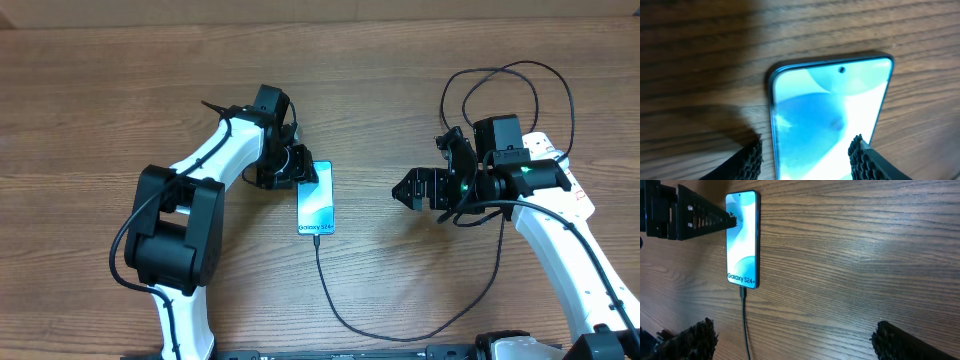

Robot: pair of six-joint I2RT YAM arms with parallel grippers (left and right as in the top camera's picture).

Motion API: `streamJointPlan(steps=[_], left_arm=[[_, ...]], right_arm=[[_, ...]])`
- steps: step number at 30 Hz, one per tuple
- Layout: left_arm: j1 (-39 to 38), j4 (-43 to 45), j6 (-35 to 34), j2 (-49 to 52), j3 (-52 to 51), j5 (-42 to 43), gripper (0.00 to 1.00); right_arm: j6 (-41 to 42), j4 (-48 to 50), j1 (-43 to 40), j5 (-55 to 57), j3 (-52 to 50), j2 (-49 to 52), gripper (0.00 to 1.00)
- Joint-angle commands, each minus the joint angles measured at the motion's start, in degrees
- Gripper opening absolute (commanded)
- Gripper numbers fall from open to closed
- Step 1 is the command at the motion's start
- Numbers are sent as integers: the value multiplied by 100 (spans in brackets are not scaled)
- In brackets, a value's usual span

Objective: Plug charger to phone and switch on socket

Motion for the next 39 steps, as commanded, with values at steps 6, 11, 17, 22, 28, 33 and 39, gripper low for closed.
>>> streamJointPlan(steps=[6, 11, 17, 22, 28, 33, 39], left_arm=[[227, -1056, -61, 514, 520, -1980, 100], [275, -2079, -59, 26, 1775, -2507, 100], [221, -2374, -374, -1434, 2256, -2564, 100], [-92, -2730, -420, -2793, 2253, -3289, 100], [-1084, -4006, -1851, -4072, 2249, -5198, 100], [-2426, -5012, -3346, -4920, 2087, -6387, 100], [-4157, -5010, -4352, -6225, 573, -6585, 100]], right_arm=[[-26, 24, -13, 22, 162, -87, 100], [-26, 24, -13, 20, 162, -87, 100], [-26, 24, -13, 20, 162, -87, 100], [-26, 24, -13, 20, 162, -87, 100], [-26, 24, -13, 20, 162, -87, 100], [-26, 24, -13, 20, 162, -87, 100], [-26, 26, -13, 20, 162, -87, 100]])
